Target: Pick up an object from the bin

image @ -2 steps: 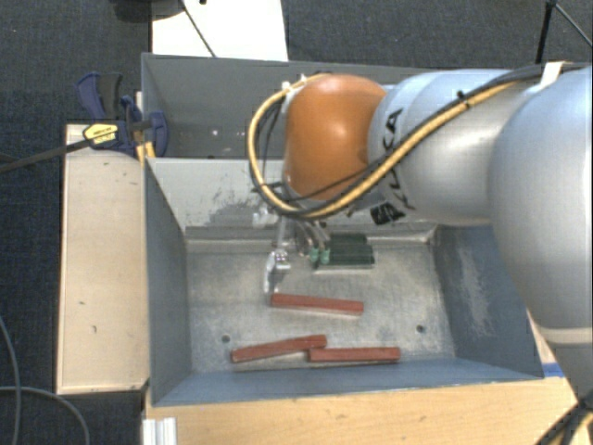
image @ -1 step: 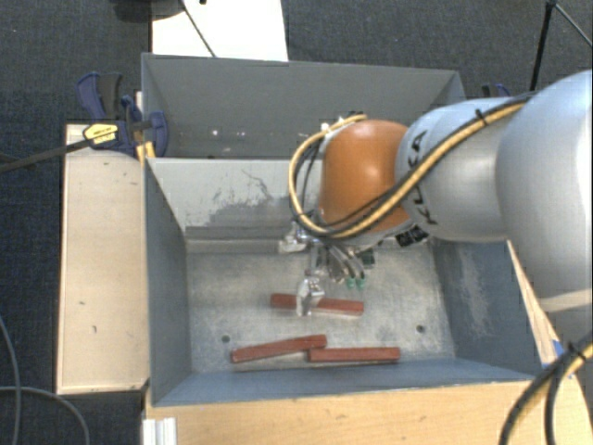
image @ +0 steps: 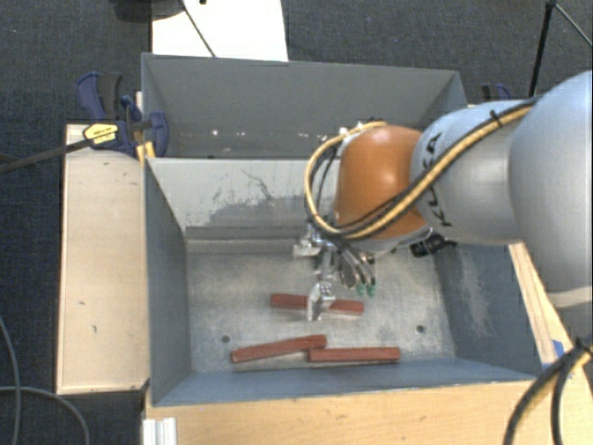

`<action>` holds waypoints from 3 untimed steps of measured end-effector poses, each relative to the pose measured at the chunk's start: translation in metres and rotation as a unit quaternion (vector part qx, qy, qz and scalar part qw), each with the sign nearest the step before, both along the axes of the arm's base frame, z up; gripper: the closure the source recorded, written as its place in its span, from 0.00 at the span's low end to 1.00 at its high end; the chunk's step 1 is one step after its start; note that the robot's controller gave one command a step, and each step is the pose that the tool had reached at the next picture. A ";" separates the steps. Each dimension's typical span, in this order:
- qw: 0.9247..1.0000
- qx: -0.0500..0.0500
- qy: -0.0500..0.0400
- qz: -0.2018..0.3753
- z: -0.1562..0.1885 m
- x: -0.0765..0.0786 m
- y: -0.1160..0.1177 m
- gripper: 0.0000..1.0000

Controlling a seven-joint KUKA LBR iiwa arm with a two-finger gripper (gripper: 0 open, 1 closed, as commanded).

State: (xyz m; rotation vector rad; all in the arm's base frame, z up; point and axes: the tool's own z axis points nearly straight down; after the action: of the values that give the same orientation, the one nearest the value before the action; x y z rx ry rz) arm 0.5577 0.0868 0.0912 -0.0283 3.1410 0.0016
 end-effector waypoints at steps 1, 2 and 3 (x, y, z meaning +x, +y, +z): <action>1.000 -0.001 0.000 -0.010 0.009 -0.002 -0.017 0.00; 0.999 0.000 0.000 -0.042 -0.010 -0.008 -0.013 0.00; 0.998 0.002 -0.010 -0.059 -0.015 -0.010 -0.020 1.00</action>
Offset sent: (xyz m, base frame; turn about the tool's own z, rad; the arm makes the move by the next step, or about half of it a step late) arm -0.0118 -0.0119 -0.0212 0.1172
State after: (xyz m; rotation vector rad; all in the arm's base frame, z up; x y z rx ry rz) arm 0.5476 0.0665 0.0760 0.1564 3.1177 0.0063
